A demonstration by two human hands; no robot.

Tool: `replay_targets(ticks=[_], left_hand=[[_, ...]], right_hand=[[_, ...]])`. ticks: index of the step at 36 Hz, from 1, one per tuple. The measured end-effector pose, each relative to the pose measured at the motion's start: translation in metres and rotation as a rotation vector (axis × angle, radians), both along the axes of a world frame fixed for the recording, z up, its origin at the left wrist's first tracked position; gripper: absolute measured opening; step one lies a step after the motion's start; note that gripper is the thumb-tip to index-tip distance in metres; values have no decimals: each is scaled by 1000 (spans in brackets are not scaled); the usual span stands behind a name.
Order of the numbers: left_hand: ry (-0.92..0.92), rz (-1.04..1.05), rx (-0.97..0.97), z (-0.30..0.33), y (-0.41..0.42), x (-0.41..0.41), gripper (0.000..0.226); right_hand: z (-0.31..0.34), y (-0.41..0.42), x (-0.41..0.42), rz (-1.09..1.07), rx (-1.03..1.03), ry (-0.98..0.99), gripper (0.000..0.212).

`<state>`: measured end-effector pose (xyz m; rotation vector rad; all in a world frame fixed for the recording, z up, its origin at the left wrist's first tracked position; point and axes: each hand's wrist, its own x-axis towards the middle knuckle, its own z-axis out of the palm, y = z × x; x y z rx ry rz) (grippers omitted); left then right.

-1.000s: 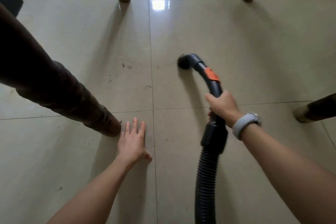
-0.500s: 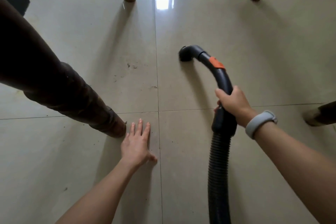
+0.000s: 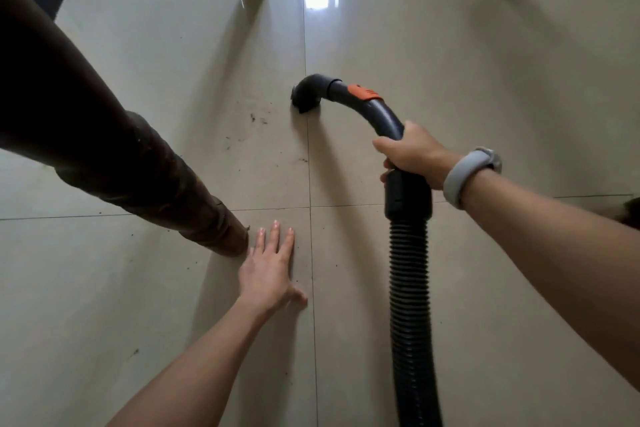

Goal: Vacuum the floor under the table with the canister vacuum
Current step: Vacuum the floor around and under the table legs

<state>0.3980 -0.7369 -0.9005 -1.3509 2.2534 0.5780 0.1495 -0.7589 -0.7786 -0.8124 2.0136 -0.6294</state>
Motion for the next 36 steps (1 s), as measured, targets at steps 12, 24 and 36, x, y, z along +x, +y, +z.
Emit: replay_targets(ticks=[12,24,36], left_hand=[[38,16,14,-1,0,4,125],[76,30,22,0,1,8,120],[51,12,10,2,1,4,122]], right_hand=[[7,-29,11,150,59,-35,26],[23,-31,24,393,178,-87,30],[19,30,-5,329,153,-71,25]])
